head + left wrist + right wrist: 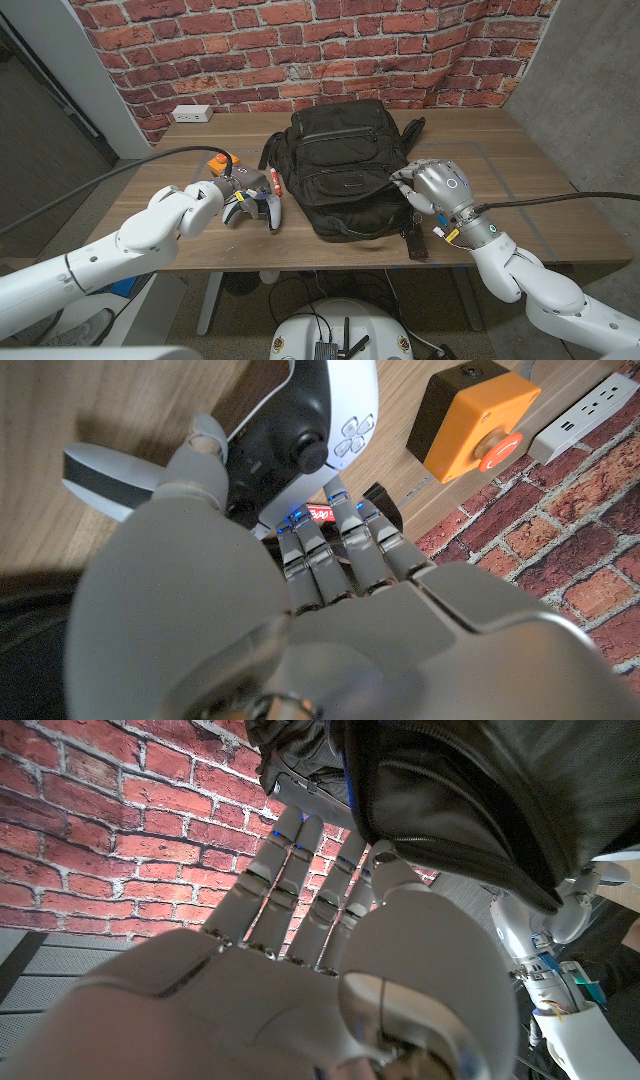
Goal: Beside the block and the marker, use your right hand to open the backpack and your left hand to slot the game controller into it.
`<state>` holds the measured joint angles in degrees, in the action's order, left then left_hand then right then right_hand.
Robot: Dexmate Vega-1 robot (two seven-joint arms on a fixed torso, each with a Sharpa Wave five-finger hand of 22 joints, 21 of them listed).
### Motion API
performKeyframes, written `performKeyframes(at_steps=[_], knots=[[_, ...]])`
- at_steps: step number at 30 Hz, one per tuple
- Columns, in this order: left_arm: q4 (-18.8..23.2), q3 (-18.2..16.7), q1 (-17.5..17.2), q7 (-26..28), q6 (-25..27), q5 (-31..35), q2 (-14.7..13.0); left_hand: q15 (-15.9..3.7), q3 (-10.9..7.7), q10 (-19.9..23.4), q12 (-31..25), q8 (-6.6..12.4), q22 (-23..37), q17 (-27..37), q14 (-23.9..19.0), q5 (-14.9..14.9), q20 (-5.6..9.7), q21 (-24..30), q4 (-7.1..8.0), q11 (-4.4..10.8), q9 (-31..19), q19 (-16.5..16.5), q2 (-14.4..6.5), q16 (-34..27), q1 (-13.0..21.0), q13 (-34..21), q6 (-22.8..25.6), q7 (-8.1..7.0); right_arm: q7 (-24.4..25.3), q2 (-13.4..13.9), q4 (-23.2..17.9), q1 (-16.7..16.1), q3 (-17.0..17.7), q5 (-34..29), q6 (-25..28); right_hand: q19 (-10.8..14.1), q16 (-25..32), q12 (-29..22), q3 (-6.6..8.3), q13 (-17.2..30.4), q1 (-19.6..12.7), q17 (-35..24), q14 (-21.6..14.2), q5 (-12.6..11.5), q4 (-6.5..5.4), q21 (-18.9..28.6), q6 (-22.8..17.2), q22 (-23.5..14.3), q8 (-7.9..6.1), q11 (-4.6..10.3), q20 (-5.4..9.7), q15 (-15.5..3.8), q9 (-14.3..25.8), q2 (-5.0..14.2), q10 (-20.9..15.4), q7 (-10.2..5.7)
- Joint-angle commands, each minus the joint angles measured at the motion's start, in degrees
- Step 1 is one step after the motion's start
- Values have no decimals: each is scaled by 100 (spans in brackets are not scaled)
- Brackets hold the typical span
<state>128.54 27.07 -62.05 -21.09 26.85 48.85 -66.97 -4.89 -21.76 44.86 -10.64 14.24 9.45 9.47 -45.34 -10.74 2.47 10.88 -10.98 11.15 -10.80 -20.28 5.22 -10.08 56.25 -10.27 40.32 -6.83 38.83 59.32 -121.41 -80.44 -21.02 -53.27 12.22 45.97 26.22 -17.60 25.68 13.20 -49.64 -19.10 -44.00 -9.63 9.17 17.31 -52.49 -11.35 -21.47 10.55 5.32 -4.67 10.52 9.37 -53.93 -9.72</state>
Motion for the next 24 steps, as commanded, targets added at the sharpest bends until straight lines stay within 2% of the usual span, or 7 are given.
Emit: performKeyframes(at_steps=[1, 24], knots=[[153, -28, -81, 10, 99, 66, 5, -865, -189, 144, -25, 14, 29, 31, -55, -47, 927, -6, 135, 92, -27, 10, -721, -22, 261, -18, 569, -172, -237, -33, -95, -2, 155, 278, -42, 52, -31, -35, 35, 38, -83, -9, -71, -35, 18, 39, -83, -20, -37, -12, 670, -840, 28, 12, -74, -27], [328, -151, -188, 20, 140, 114, -18, -873, -211, 158, -22, -8, 29, 32, -60, -46, 928, -4, 120, 93, -30, 6, -707, -21, 265, -17, 586, -166, -452, -127, -243, 14, 443, 450, -74, 73, -53, -55, 62, 111, -131, -15, -217, -42, 19, 100, -127, -30, -22, -50, 674, -848, 38, 13, -152, -6]])
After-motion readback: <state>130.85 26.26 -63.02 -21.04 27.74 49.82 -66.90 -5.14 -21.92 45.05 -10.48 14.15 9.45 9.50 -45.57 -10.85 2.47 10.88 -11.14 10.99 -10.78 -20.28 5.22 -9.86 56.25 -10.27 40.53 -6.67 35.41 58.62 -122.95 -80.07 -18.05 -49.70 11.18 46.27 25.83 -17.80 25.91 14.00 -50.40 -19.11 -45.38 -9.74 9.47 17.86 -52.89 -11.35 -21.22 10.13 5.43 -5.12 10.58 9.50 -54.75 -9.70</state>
